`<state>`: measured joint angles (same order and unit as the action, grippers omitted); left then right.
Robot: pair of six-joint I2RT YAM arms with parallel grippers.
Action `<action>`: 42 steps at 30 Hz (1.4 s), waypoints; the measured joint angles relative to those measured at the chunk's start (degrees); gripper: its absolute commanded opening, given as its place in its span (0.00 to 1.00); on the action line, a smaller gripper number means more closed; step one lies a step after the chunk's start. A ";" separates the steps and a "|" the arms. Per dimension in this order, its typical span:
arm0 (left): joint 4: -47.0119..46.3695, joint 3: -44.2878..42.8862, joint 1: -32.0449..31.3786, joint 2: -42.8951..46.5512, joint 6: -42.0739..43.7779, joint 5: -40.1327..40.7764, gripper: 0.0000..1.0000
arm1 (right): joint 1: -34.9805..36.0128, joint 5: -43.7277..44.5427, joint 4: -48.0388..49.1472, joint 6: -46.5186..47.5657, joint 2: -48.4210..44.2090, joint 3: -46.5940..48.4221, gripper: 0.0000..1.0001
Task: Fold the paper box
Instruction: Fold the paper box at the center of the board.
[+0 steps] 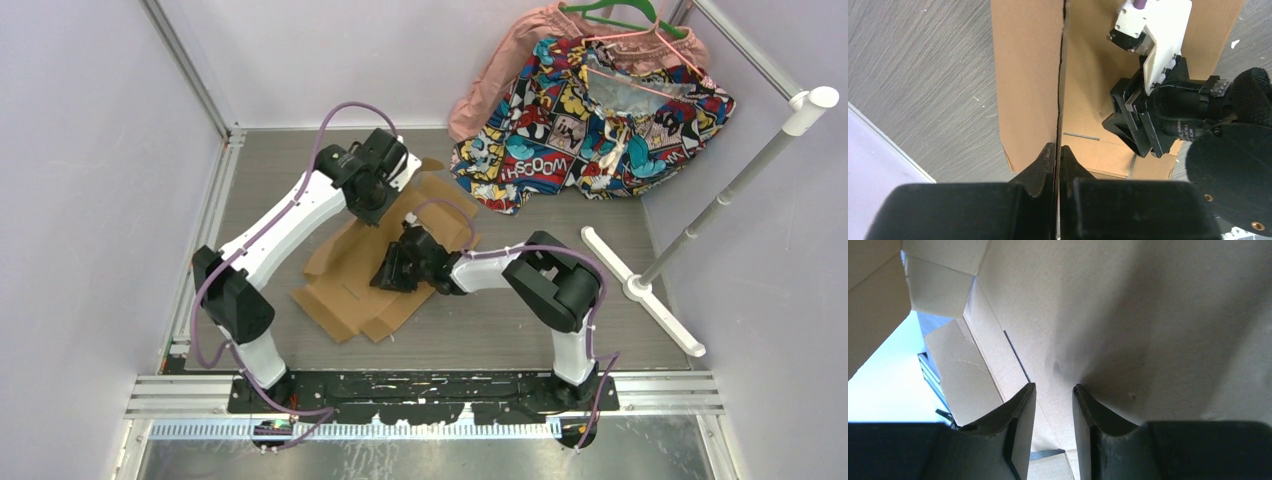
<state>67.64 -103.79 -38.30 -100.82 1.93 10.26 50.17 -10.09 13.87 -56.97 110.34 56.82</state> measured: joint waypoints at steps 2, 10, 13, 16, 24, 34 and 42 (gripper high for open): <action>-0.61 1.77 0.00 1.51 0.00 0.11 0.02 | 0.37 0.24 2.21 -0.22 -0.28 -1.22 0.45; -2.64 3.85 0.00 4.13 0.07 1.20 0.02 | -1.18 0.44 -0.55 4.55 -6.58 -5.55 0.51; -2.89 3.85 0.00 4.20 0.15 1.68 0.02 | -2.82 0.42 -3.48 7.48 -9.88 -5.60 0.52; -3.15 3.87 0.00 4.31 0.26 1.79 0.02 | -5.29 0.00 -5.53 9.99 -13.38 -5.60 0.53; -3.13 3.85 0.00 4.85 0.55 2.05 0.02 | -19.56 -5.62 -6.19 15.41 -15.58 -4.83 0.54; -2.84 3.48 0.00 6.05 1.11 2.05 0.03 | -26.56 -11.34 -3.89 21.86 -4.92 8.94 0.53; -0.96 0.63 0.00 6.34 1.88 1.09 0.02 | -26.75 -12.28 -0.79 32.72 -1.55 11.76 0.51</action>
<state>66.67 -103.15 -38.30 -94.48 3.81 11.35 23.42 -22.37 13.08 -24.25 108.79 68.58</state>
